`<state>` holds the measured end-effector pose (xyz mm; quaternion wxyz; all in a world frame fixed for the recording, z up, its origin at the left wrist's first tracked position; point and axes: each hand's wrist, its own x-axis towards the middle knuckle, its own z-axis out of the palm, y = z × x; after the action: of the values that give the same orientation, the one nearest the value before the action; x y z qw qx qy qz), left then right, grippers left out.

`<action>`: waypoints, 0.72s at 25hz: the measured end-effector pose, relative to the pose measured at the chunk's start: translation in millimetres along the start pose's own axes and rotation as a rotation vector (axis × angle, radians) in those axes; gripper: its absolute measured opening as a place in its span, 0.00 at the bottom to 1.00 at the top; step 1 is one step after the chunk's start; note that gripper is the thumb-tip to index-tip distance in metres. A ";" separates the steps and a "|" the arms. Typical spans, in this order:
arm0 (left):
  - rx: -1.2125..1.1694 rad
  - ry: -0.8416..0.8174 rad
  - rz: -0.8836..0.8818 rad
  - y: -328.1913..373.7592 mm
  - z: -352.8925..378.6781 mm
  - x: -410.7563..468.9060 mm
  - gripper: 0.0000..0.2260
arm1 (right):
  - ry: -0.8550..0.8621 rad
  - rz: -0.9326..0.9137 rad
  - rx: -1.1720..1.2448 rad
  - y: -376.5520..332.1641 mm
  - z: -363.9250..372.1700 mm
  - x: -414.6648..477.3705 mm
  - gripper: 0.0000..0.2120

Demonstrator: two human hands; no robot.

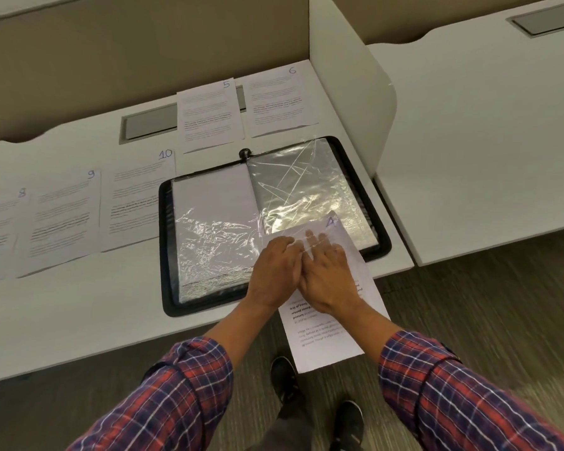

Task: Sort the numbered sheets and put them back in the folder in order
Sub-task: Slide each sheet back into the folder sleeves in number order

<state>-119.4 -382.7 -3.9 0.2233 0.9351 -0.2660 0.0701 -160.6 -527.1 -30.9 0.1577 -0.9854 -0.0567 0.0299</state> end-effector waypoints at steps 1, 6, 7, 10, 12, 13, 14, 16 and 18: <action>-0.032 -0.040 -0.021 1.1 1.3 1.7 0.11 | 0.126 -0.035 0.029 3.8 -2.4 -4.3 0.27; 0.037 -0.172 0.023 12.2 13.1 10.1 0.18 | 0.593 0.191 0.125 31.2 -15.7 -42.5 0.06; 0.052 -0.178 0.039 15.8 15.1 12.5 0.18 | 0.594 0.333 0.159 35.5 -17.9 -50.0 0.08; 0.084 -0.162 0.073 25.0 19.7 18.2 0.16 | 0.526 0.665 0.423 45.6 -22.1 -74.4 0.16; 0.098 -0.144 0.084 27.3 22.5 21.6 0.13 | 0.392 0.824 0.732 51.2 -25.7 -91.2 0.22; 0.105 -0.138 0.091 28.5 23.6 22.7 0.12 | 0.292 0.873 0.856 53.1 -27.3 -99.7 0.23; 0.110 -0.134 0.098 29.5 24.2 23.6 0.10 | 0.208 0.896 0.933 54.7 -29.0 -108.2 0.23; 0.111 -0.138 0.109 31.5 23.9 25.7 0.08 | 0.153 0.902 0.997 59.7 -27.9 -122.7 0.15; 0.101 -0.140 0.099 33.9 22.1 27.0 0.08 | 0.174 0.889 1.040 62.0 -28.6 -133.6 0.05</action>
<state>-114.1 -431.0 -3.9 0.1531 0.9335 -0.3231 0.0287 -284.5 -610.6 -17.7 0.5869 -0.7100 0.3875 0.0359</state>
